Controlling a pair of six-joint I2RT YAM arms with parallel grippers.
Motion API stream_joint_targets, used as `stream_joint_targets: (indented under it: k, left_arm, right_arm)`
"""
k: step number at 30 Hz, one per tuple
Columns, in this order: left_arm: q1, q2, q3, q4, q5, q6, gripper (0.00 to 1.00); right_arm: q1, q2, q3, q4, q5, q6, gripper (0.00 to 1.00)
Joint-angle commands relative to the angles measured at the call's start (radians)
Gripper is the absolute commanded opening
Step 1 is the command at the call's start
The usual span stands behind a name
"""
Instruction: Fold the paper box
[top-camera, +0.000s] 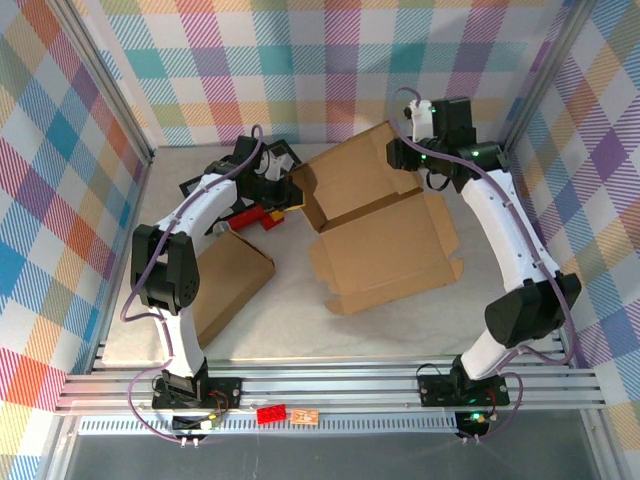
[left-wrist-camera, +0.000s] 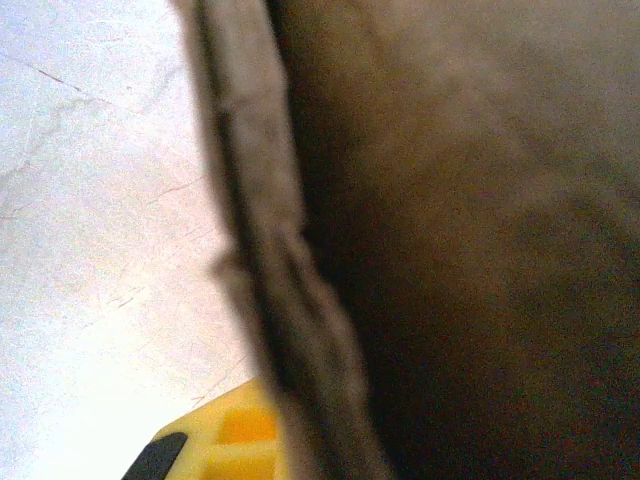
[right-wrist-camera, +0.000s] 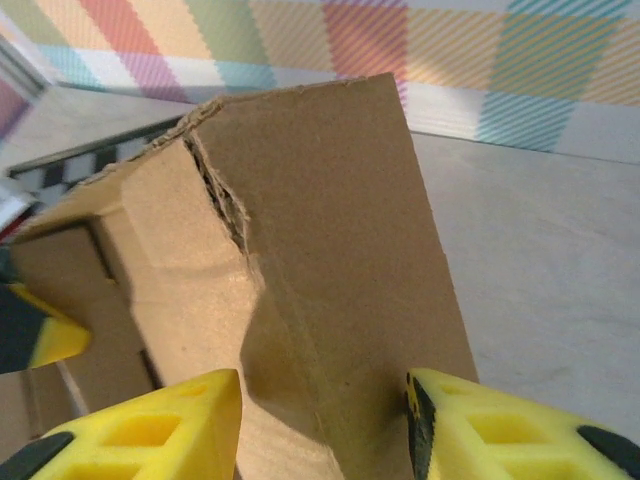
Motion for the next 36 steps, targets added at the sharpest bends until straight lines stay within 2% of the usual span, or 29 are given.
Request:
stream_joint_targets:
  k: [1,3,5,8,11,12,16,18,20,23,28,31,34,36]
  left_arm:
    - [-0.009,-0.060,0.047,-0.013,0.032,0.022,0.00]
    - [-0.010,-0.058,0.050,-0.017,0.030,0.024,0.00]
    - [-0.013,-0.057,0.054,-0.023,0.026,0.027,0.00]
    - [-0.015,-0.054,0.059,-0.033,0.021,0.033,0.00]
    - [-0.017,-0.054,0.063,-0.041,0.015,0.038,0.00]
    - [-0.018,-0.054,0.065,-0.043,0.013,0.038,0.00]
    - [-0.020,-0.056,0.065,-0.052,0.006,0.041,0.00]
    - [-0.021,-0.057,0.064,-0.053,0.005,0.042,0.00]
    - [-0.021,-0.057,0.063,-0.058,0.004,0.046,0.00]
    - [-0.021,-0.060,0.062,-0.061,0.002,0.048,0.00]
    - [-0.021,-0.062,0.065,-0.063,0.003,0.049,0.00]
    - [-0.021,-0.062,0.066,-0.067,0.003,0.052,0.00]
    - [-0.021,-0.062,0.069,-0.071,0.003,0.053,0.00]
    - [-0.021,-0.060,0.071,-0.072,0.002,0.053,0.00]
  right_arm:
    - [0.040,0.037,0.028,-0.058,0.201,-0.037,0.46]
    - [0.056,0.053,0.026,-0.059,0.277,-0.027,0.45]
    - [0.068,0.066,0.021,-0.053,0.316,-0.021,0.39]
    - [0.077,0.079,0.020,-0.046,0.344,-0.014,0.25]
    - [0.089,0.089,0.023,-0.048,0.414,-0.002,0.03]
    - [0.094,0.093,0.026,-0.054,0.453,0.003,0.00]
    - [0.121,0.097,0.015,-0.050,0.549,0.000,0.00]
    - [0.122,0.086,-0.007,-0.032,0.529,-0.001,0.02]
    - [0.118,0.083,-0.017,-0.025,0.505,-0.009,0.14]
    - [0.098,0.097,-0.002,-0.050,0.447,-0.014,0.22]
    - [0.060,0.115,0.013,-0.079,0.374,0.002,0.25]
    - [0.058,0.129,0.032,-0.094,0.371,0.000,0.26]
    - [0.057,0.158,0.061,-0.131,0.390,0.012,0.34]
    - [0.057,0.165,0.058,-0.132,0.409,0.015,0.34]
